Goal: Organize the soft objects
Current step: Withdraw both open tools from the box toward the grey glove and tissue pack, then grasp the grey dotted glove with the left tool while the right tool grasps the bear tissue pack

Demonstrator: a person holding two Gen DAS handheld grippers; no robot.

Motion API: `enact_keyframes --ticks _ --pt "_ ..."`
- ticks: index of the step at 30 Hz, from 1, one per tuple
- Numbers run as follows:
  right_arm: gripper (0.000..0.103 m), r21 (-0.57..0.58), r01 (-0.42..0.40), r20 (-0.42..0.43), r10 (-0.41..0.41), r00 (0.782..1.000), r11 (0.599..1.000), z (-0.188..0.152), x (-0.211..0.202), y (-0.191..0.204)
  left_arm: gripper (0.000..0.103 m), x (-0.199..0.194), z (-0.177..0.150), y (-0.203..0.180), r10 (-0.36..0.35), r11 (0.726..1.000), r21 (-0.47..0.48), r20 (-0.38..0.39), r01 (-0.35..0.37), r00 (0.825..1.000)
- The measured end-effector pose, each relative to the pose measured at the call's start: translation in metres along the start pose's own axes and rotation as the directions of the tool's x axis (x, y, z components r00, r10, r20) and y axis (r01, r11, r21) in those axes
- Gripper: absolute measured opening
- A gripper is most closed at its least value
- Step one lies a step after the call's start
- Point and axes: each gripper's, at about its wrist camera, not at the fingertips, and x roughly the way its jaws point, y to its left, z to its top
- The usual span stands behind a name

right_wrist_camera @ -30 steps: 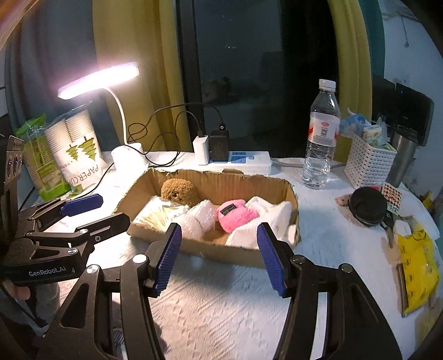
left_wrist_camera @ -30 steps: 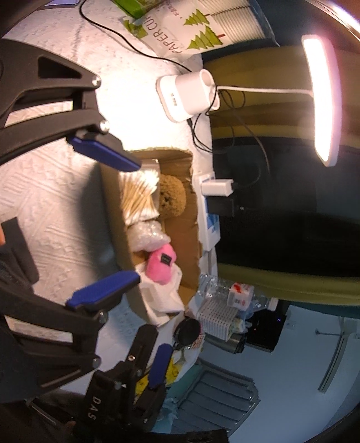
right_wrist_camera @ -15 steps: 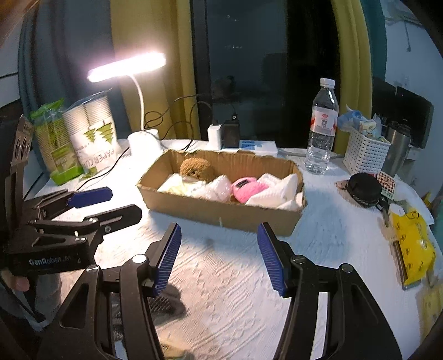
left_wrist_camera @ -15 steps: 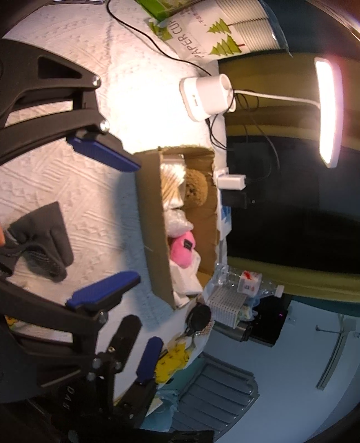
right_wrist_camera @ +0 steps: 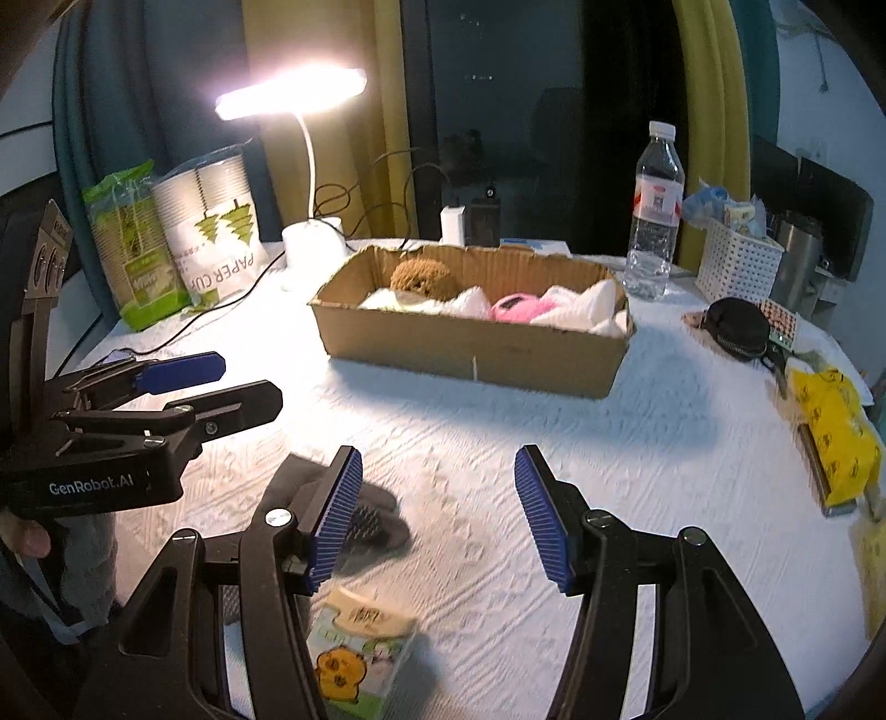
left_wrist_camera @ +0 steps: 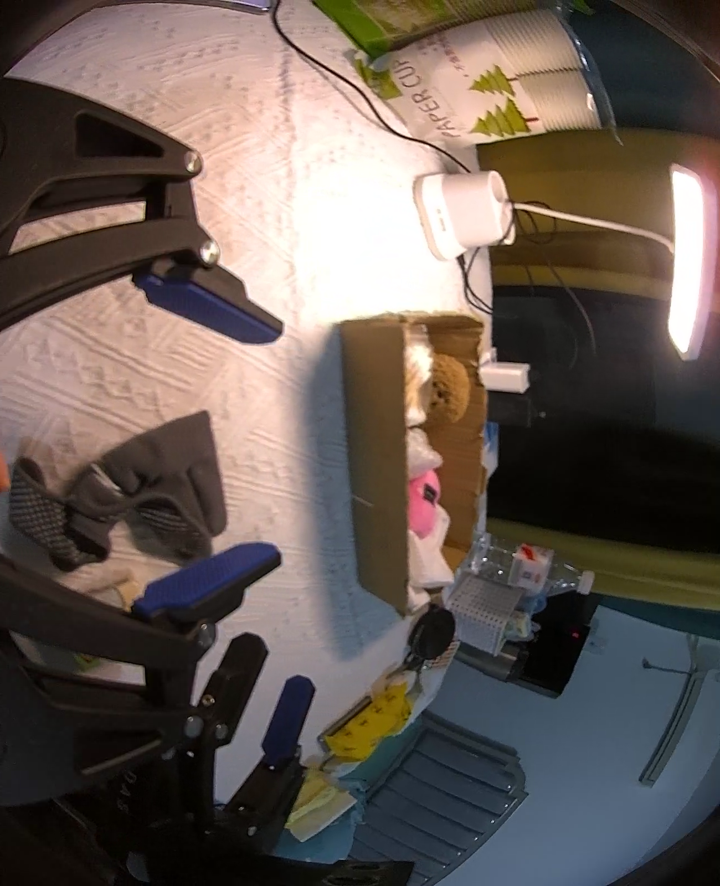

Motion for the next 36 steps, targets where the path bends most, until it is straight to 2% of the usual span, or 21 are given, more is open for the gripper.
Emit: enact_keyframes --ticks 12,26,34,36 --pt "0.061 0.004 -0.009 -0.063 0.009 0.998 1.0 -0.036 -0.008 0.009 0.076 -0.005 -0.037 0.001 -0.002 1.0 -0.004 -0.053 0.002 0.999" --pt "0.061 0.025 -0.074 -0.158 0.077 0.984 0.997 -0.066 0.004 0.024 0.076 0.002 -0.067 0.006 0.001 1.0 -0.024 -0.116 -0.003 0.993" --pt "0.064 0.032 -0.125 -0.191 0.129 0.973 0.992 -0.073 0.012 0.024 0.076 0.008 -0.068 -0.001 0.003 1.0 -0.008 -0.136 -0.004 0.991" --pt "0.058 0.041 -0.136 -0.185 0.141 0.973 0.99 -0.073 0.011 0.021 0.076 0.01 -0.066 -0.004 0.003 1.0 -0.001 -0.14 -0.003 0.99"
